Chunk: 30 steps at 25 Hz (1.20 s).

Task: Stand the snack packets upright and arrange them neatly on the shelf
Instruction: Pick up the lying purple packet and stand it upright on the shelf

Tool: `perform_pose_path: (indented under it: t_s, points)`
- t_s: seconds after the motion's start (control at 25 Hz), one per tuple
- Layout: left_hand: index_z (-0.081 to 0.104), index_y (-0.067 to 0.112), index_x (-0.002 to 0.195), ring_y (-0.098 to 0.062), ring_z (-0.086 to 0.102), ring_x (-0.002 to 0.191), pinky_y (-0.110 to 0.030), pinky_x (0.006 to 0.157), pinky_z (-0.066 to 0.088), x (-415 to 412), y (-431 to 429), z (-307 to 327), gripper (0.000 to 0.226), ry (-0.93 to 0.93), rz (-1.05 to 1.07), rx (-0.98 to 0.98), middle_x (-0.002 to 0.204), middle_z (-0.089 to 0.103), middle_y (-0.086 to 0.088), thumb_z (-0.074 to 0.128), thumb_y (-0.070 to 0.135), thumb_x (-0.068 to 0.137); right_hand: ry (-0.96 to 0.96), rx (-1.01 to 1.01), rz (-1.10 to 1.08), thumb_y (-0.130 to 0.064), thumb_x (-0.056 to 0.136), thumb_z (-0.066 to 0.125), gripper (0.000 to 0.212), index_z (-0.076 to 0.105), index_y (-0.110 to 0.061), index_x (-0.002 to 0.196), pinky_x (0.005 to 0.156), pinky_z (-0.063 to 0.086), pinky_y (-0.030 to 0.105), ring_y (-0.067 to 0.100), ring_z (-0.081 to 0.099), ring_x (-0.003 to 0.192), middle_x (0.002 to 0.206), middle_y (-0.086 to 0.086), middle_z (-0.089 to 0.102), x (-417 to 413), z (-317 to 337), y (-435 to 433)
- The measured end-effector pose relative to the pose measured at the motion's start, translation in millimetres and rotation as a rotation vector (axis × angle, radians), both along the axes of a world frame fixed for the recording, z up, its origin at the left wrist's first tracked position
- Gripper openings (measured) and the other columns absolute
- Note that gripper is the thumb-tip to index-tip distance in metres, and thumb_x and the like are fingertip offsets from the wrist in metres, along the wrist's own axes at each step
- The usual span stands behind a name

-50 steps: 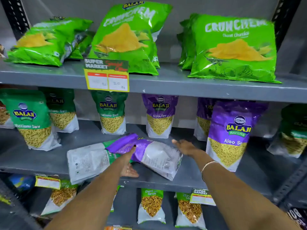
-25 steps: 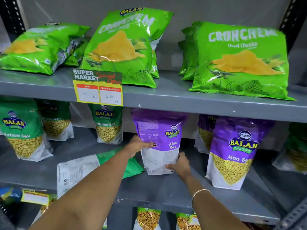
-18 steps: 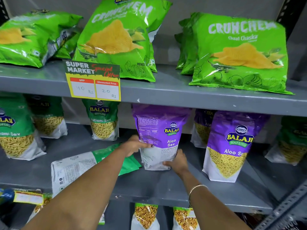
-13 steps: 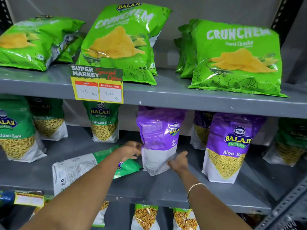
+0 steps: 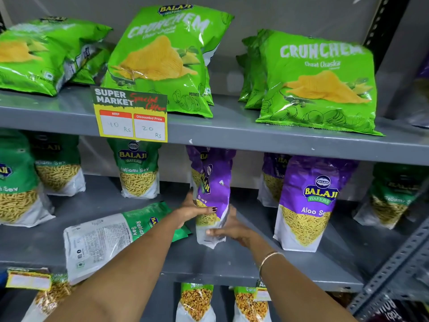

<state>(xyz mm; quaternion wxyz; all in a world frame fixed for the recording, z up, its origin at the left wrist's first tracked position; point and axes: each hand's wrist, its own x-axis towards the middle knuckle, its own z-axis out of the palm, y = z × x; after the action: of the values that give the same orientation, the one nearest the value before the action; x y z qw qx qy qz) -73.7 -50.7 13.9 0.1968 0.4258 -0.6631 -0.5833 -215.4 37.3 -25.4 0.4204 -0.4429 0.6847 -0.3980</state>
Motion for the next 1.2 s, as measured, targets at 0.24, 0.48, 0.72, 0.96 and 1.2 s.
perform_pose_path:
  t_s: [0.24,0.48,0.72,0.96,1.2]
  points:
    - [0.047,0.011,0.116,-0.025,0.044,0.121,-0.031,0.097,0.036,8,-7,4,0.057,-0.174,0.063,-0.121,0.129,0.047,-0.014,0.078,0.020,0.068,-0.143,-0.156,-0.094,0.016,0.063,0.072,0.067,0.040,0.010,0.121,0.070,0.056,0.018,0.022,0.061,0.095,0.115,0.021,0.062,-18,9,7]
    - [0.033,0.003,0.132,-0.024,0.054,0.107,-0.033,0.097,0.039,13,-9,5,0.073,-0.019,0.154,-0.040,0.126,0.058,-0.023,0.075,0.005,0.072,-0.269,-0.175,-0.091,0.010,0.064,0.072,0.063,0.046,0.003,0.121,0.050,0.052,0.012,0.010,0.065,0.077,0.107,0.017,0.061,-37,23,11]
    - [0.049,0.006,0.120,-0.026,0.056,0.111,-0.028,0.091,0.041,9,-2,1,0.053,-0.043,0.181,-0.089,0.113,0.061,-0.012,0.074,0.013,0.074,-0.269,-0.236,0.010,0.005,0.056,0.075,0.054,0.058,-0.005,0.107,0.065,0.057,0.016,0.020,0.067,0.086,0.107,0.018,0.066,-36,18,1]
    - [0.042,0.008,0.124,-0.029,0.051,0.121,-0.034,0.103,0.039,24,-11,1,0.062,-0.092,0.065,-0.112,0.135,0.052,-0.020,0.075,0.016,0.072,-0.152,-0.151,0.075,0.012,0.072,0.067,0.039,0.060,-0.005,0.107,0.072,0.058,0.017,0.000,0.069,0.069,0.095,0.006,0.067,-37,35,4]
    - [0.048,0.003,0.127,-0.029,0.053,0.119,-0.033,0.094,0.044,116,-80,3,0.060,-0.457,0.039,-0.459,0.134,0.052,-0.019,0.066,0.036,0.080,-0.042,0.666,0.004,-0.013,0.077,0.063,0.018,0.054,0.001,0.069,0.042,0.048,0.025,0.017,0.055,0.028,0.034,0.005,0.057,4,48,4]
